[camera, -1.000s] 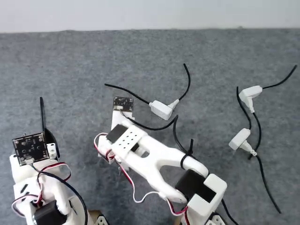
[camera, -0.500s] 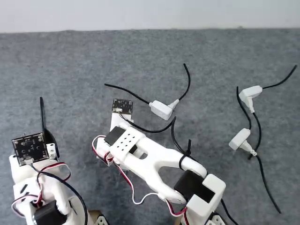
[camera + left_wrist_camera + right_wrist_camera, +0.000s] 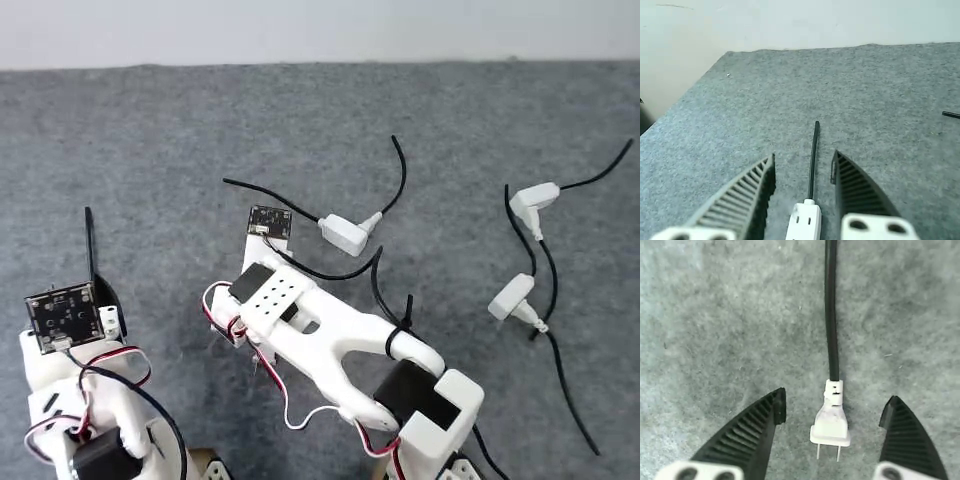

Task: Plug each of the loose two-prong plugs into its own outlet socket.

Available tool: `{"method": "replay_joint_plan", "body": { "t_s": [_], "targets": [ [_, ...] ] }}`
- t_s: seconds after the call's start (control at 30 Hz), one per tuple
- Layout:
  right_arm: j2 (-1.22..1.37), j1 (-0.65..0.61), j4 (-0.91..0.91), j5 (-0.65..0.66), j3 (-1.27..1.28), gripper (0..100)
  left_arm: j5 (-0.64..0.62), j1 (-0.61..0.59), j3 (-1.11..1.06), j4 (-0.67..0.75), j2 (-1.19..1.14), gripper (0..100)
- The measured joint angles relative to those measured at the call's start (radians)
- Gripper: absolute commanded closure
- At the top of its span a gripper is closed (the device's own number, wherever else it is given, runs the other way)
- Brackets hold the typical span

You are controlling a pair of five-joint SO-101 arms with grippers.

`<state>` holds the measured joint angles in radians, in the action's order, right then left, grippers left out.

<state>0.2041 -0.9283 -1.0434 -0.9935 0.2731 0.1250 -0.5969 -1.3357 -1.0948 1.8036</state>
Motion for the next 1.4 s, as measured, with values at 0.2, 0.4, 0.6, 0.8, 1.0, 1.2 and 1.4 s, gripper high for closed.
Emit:
{"method": "replay_joint_plan", "body": {
  "t_s": [0.2,0.4,0.6,0.8,1.0,1.2,1.4],
  "targets": [
    [0.000,0.000,0.000,0.000,0.000,70.7,0.000,0.000,0.000,0.000,0.000,81],
    [0.000,0.000,0.000,0.000,0.000,70.7,0.000,0.000,-0.015,0.003,0.000,81],
    [0.000,0.000,-0.015,0.000,0.000,70.7,0.000,0.000,-0.015,0.012,0.000,81],
    [0.000,0.005,-0.098,0.021,-0.035,70.7,0.000,0.000,-0.015,0.012,0.000,81],
    [0.086,0.034,-0.103,0.038,-0.049,70.6,0.000,0.000,-0.015,0.012,0.000,81],
    [0.204,0.041,-0.110,0.040,-0.143,70.6,0.000,0.000,-0.015,0.012,0.000,81],
    [0.216,0.041,-0.141,0.040,-0.172,70.6,0.000,0.000,-0.015,0.012,0.000,81]
  ]
}}
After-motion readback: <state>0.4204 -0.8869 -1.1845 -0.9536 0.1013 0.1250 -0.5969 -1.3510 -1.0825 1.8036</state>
